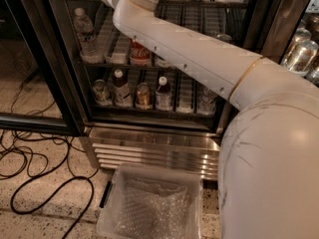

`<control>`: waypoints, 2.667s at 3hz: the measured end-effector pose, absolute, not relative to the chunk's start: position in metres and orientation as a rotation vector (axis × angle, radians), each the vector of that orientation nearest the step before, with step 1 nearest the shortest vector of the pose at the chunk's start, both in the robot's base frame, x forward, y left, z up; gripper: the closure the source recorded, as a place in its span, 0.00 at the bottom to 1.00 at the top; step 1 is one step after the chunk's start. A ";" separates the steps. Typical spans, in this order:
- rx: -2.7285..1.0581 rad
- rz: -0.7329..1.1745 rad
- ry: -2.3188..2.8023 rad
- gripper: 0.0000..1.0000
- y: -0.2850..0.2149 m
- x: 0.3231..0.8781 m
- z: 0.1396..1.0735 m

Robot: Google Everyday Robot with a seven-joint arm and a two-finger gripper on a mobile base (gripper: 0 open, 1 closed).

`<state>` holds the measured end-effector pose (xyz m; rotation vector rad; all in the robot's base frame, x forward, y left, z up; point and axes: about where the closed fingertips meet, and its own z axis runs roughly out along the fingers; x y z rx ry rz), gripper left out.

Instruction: Pick coke can from top shelf of fridge

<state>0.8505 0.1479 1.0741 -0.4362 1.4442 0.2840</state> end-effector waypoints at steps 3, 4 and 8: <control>-0.436 0.284 1.444 0.00 0.148 0.851 1.074; -0.416 0.254 1.425 0.00 0.147 0.853 1.080; -0.312 0.099 1.331 0.22 0.138 0.862 1.098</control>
Offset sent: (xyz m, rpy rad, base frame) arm 0.0000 0.0000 0.0000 0.0000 0.0000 0.0000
